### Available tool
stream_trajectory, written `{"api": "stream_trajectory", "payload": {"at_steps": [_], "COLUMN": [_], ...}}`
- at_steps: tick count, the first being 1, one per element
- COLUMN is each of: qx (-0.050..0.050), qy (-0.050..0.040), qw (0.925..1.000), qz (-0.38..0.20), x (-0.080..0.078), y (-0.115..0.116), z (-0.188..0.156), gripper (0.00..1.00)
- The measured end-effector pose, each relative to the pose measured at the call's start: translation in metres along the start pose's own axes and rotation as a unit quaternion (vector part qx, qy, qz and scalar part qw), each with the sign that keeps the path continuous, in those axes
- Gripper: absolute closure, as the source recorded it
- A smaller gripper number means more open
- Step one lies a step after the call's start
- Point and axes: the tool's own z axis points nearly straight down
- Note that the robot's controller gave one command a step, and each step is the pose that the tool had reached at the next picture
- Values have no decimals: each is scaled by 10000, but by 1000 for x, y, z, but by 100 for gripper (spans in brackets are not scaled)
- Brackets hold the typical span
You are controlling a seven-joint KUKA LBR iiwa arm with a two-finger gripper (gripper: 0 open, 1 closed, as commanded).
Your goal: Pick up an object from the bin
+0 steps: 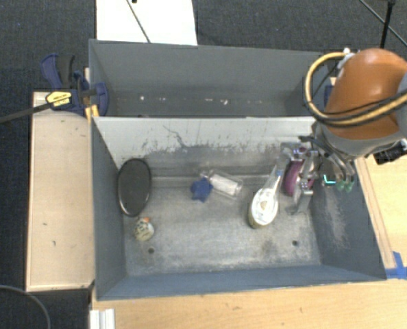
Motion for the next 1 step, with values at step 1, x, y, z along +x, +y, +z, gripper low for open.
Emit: {"api": "stream_trajectory", "payload": {"at_steps": [1], "qx": [0], "qy": [-13], "qw": [9552], "qz": [-2959], "x": [-12], "y": [19], "z": [136], "gripper": [0]}}
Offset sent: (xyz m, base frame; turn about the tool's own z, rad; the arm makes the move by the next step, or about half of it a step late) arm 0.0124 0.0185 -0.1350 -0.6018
